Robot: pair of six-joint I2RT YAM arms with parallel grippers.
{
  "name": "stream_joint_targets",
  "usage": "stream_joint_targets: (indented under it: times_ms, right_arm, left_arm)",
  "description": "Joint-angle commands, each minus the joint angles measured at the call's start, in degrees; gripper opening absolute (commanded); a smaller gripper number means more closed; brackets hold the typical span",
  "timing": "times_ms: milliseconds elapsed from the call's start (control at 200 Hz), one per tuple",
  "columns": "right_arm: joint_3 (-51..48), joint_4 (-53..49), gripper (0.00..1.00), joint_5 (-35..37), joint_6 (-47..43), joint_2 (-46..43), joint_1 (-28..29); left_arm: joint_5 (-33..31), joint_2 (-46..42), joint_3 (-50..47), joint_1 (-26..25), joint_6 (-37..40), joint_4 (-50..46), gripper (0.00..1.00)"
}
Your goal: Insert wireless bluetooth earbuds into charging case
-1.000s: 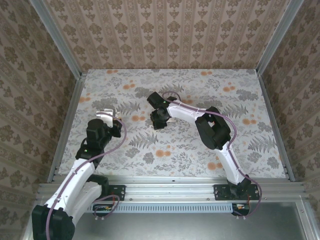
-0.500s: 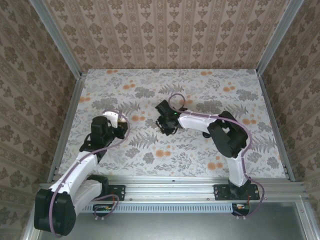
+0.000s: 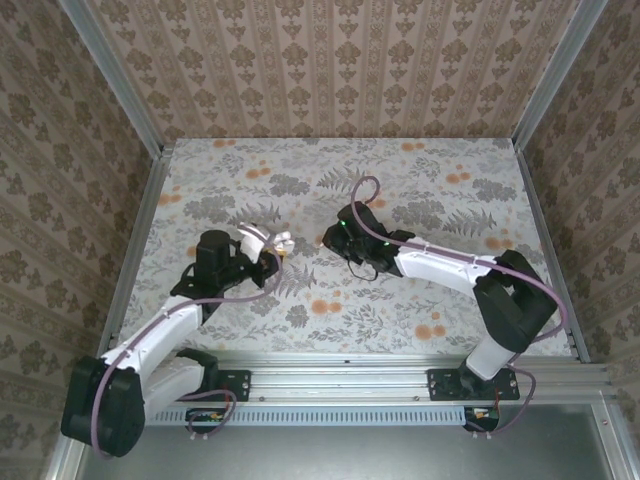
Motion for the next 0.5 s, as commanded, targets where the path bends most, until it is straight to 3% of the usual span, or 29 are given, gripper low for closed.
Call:
stream_joint_targets:
  times_ms: [0,175,495]
  right_arm:
    - [-2.59,2.53,0.23,2.11,-9.49,-4.98,0.23]
    - [-4.96,2.79,0.23,2.22,-12.28,-10.16,1.15]
    - [-3.93,2.87,0.23,7.08,-14.44,-11.86,4.54]
  left_arm:
    - [1.34,1.85,0.51,-1.95,6.28,3.91,0.18]
    - [-1.36,5.22,1.06,-7.07,11.30,6.05,0.18]
    - [-1.30,7.61,0.32,-9.44,12.40,14.58,0.17]
